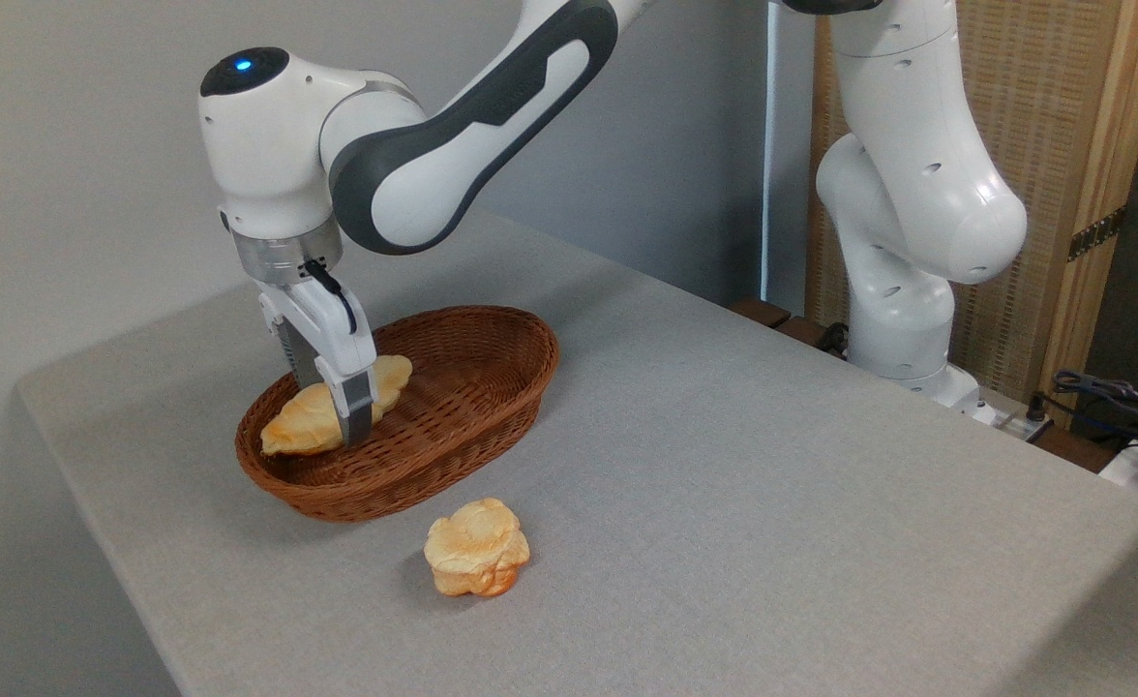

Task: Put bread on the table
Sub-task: 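Close the gripper on the bread roll in the basket, then lift the bread roll out of the basket and carry it beside the other roll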

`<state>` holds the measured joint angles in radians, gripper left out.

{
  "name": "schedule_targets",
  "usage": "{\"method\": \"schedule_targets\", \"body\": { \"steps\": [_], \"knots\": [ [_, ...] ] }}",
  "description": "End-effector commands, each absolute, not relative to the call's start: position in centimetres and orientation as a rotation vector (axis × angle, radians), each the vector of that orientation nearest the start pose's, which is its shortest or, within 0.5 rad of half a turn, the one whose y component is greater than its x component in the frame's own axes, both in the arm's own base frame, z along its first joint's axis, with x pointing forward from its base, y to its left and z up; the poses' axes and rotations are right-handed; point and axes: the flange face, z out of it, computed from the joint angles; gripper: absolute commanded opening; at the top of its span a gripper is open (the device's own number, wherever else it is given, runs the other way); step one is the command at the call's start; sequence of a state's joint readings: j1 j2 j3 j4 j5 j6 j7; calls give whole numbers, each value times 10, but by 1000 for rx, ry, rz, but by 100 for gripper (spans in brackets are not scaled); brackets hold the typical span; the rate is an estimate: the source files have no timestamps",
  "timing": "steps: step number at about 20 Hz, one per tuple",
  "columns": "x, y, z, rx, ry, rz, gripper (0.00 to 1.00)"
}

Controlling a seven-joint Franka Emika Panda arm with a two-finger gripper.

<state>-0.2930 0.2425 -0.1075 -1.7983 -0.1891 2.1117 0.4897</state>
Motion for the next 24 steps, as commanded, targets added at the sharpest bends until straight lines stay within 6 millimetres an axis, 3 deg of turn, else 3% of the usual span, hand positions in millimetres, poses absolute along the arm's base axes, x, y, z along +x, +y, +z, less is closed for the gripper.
{"method": "schedule_targets", "body": {
  "steps": [1, 13, 24],
  "knots": [
    [581, -249, 417, -3048, 1283, -132, 28],
    [582, -246, 422, -3052, 1271, -137, 29],
    [565, -232, 462, -3050, 1282, -87, 31]
  ]
}}
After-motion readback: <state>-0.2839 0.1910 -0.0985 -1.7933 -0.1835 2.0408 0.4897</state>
